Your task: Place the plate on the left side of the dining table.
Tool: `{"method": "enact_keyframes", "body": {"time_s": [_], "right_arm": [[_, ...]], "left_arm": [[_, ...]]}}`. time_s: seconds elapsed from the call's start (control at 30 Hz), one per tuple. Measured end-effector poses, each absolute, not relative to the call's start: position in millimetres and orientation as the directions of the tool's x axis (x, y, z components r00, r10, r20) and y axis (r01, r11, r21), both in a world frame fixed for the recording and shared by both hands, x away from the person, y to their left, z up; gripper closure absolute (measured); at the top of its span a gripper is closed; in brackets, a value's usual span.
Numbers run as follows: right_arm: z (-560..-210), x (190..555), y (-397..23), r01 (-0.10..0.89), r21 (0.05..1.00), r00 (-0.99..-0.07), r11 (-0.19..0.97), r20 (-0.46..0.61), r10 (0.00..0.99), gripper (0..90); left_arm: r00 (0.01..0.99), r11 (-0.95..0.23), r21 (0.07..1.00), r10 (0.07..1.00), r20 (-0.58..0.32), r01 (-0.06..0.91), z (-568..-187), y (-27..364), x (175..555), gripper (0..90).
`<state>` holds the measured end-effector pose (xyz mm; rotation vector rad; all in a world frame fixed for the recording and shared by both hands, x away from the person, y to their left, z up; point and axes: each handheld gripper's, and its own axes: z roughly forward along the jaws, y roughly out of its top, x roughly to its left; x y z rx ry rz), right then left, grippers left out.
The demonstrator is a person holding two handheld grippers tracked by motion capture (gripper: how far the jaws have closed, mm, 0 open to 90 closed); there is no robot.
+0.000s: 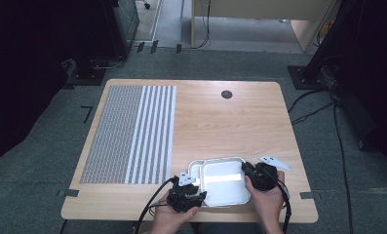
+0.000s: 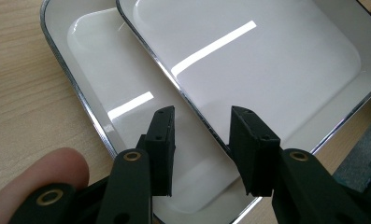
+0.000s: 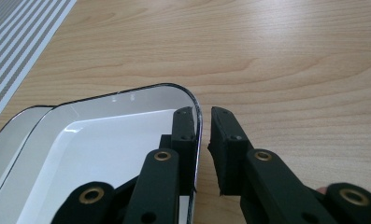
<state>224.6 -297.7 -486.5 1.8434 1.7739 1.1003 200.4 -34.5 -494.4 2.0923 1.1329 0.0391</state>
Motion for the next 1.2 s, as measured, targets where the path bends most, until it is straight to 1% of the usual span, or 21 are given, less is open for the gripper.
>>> {"method": "enact_keyframes", "body": {"time_s": [0.03,0.07,0.13,0.23,0.33,0.4,0.53,0.73,0.9,1.2], "right_arm": [[-486.8,224.7,-297.5,0.679,0.719,-0.097,-0.148,0.288,0.953,83.8],[-486.8,224.7,-297.5,0.679,0.719,-0.097,-0.148,0.288,0.953,83.8],[-487.1,224.3,-296.3,0.686,0.712,-0.093,-0.152,0.293,0.952,86.2],[-487.5,223.5,-295.3,0.682,0.712,-0.077,-0.169,0.299,0.951,86.8],[-487.8,222.8,-295.8,0.679,0.707,-0.061,-0.196,0.320,0.945,87.2],[-488.8,221.4,-295.9,0.675,0.700,-0.035,-0.232,0.344,0.938,87.5],[-488.1,219.8,-295.0,0.666,0.704,-0.025,-0.248,0.353,0.935,87.8],[-485.8,216.7,-291.3,0.652,0.711,-0.014,-0.263,0.358,0.933,87.8],[-485.0,215.8,-287.9,0.647,0.719,-0.013,-0.254,0.344,0.939,87.8],[-486.0,218.3,-288.0,0.654,0.718,-0.041,-0.239,0.350,0.936,86.2]], "left_arm": [[0.609,-0.334,0.621,0.733,-0.302,0.709,-494.4,-34.7,200.2,62.4],[0.612,-0.337,0.622,0.731,-0.301,0.707,-494.5,-35.4,199.5,62.4],[0.625,-0.352,0.625,0.725,-0.289,0.697,-494.8,-38.2,196.7,68.7],[0.629,-0.361,0.632,0.731,-0.264,0.685,-494.6,-40.9,194.2,69.0],[0.620,-0.342,0.633,0.732,-0.283,0.694,-494.9,-38.8,195.5,69.7],[0.605,-0.316,0.640,0.738,-0.298,0.700,-494.5,-36.1,197.0,71.7],[0.599,-0.305,0.644,0.743,-0.300,0.702,-493.6,-34.4,198.0,73.2],[0.585,-0.292,0.641,0.752,-0.305,0.710,-493.1,-30.7,200.4,75.6],[0.582,-0.291,0.637,0.752,-0.309,0.714,-492.4,-28.5,201.9,76.4],[0.583,-0.295,0.637,0.754,-0.304,0.713,-493.1,-25.3,204.7,77.2]]}}
